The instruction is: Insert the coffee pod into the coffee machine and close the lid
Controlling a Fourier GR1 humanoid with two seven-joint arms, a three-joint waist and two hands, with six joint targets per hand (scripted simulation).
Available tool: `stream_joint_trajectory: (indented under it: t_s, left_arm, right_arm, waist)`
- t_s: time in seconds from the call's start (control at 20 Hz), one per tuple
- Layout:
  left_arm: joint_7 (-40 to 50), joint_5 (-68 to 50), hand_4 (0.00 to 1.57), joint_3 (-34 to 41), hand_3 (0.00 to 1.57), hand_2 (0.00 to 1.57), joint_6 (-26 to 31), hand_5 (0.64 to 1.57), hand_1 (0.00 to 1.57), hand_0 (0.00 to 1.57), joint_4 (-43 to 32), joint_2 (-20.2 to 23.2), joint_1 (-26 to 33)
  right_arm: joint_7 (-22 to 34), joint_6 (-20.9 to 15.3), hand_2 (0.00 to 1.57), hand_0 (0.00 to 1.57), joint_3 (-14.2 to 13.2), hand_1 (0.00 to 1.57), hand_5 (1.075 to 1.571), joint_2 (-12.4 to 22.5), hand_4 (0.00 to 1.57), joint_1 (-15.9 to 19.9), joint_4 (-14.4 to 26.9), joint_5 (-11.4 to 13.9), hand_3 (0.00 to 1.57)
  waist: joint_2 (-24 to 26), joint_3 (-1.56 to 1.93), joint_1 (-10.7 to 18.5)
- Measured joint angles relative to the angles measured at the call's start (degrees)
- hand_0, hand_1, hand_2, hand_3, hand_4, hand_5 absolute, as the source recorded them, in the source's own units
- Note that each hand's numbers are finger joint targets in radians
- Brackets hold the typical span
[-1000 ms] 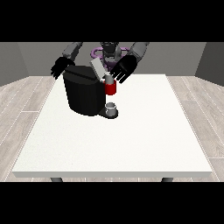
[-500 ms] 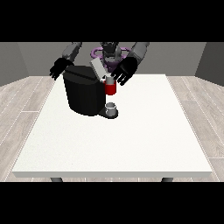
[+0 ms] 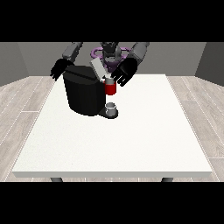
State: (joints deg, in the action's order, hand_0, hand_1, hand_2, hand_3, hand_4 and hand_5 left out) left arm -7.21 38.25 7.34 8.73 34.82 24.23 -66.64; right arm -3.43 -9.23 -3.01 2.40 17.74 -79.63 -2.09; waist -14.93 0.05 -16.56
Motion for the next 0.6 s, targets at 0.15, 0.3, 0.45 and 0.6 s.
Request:
stream_joint_trajectory:
  t_s: [0.15,0.3,0.45,0.6]
  left_arm:
    - [0.1,0.4,0.44,-0.3,0.99,1.16,0.0,1.571,1.12,1.12,0.2,-0.4,-0.4]
    - [-0.2,1.0,0.39,-0.9,0.94,1.11,-0.1,1.571,1.06,1.06,0.5,-0.7,-0.3]
    - [-0.8,1.3,0.37,-0.9,0.96,1.12,-0.1,1.571,1.06,1.06,0.4,-0.2,-0.2]
    - [-0.9,1.9,0.36,-1.0,0.95,1.12,-0.8,1.571,1.06,1.06,0.3,0.0,0.0]
  right_arm:
    - [0.6,-0.1,0.00,0.00,-0.5,0.00,1.571,0.4,0.38,0.6,0.7,-0.1,0.00]
    - [-0.2,-1.0,0.00,0.00,-0.5,0.00,1.571,-0.3,0.41,0.5,1.3,0.2,0.00]
    - [-0.4,-0.9,0.00,0.00,-0.6,0.00,1.571,0.0,0.43,0.6,1.1,0.1,0.00]
    - [-0.6,-1.0,0.00,0.00,0.0,0.00,1.571,-0.4,0.46,0.3,0.6,0.3,0.00]
  waist:
    - [-0.1,-0.02,0.3]
    - [0.0,-0.01,1.1]
    - [0.0,-0.01,1.0]
    - [0.1,0.02,0.8]
